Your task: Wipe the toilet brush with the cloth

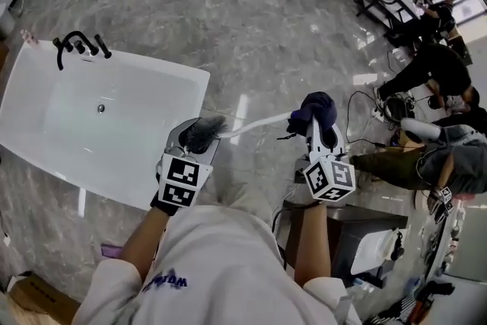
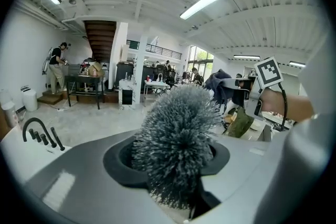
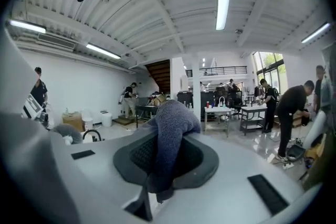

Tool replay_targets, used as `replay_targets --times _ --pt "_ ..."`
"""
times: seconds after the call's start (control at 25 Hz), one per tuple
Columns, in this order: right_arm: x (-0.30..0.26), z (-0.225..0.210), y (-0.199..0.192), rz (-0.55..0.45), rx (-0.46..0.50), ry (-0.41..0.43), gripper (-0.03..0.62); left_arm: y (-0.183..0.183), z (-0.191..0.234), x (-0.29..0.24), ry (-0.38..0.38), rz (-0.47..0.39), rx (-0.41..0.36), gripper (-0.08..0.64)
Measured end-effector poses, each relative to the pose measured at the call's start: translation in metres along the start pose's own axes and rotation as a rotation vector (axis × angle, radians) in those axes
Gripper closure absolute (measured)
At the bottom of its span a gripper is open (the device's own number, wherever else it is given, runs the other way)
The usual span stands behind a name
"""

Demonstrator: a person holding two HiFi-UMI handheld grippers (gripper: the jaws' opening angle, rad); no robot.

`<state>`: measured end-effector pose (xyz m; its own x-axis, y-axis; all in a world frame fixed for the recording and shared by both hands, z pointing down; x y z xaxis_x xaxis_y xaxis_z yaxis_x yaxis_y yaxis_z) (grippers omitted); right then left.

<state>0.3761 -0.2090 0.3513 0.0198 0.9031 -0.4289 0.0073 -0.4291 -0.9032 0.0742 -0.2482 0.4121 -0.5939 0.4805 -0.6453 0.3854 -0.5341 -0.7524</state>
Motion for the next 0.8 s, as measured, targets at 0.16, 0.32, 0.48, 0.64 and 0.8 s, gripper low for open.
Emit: replay_targets --times 0.16,0.32,0.48,0.64,0.8 --pt "-0.010 -0.023 0.004 -0.007 -0.063 -0.102 0.532 -0.002 0.015 -0.004 0.014 0.008 0.006 0.364" --pt "-0.006 -0.038 0.009 -0.050 -0.073 -0.136 0.531 -0.014 0.026 -0.007 0.035 -0.008 0.056 0.364" --pt "-0.019 -0.035 0.001 -0.032 -0.092 -0.106 0.532 -0.025 0.026 -0.002 0.032 -0.038 0.125 0.364" --pt "-0.041 -0.003 -0.005 -0.002 -0.047 -0.001 0.532 -0.029 0.023 0.003 0.047 -0.037 0.124 0.364" --pt "-0.052 0.024 -0.009 0.007 -0.060 0.084 0.532 -0.034 0.038 0.012 0.067 -0.031 0.130 0.364"
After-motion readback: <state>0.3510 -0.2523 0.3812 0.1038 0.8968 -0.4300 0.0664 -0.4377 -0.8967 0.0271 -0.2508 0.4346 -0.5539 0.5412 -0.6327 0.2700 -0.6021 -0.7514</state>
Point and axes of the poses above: the fingertips, and each gripper's own axes: x backward along the fingers, z to its left, y out of its top, the point moved 9 cm from there along x, backward along the fingers, and after that the axes turned 14 degrees about z, right-handed, at the moved point
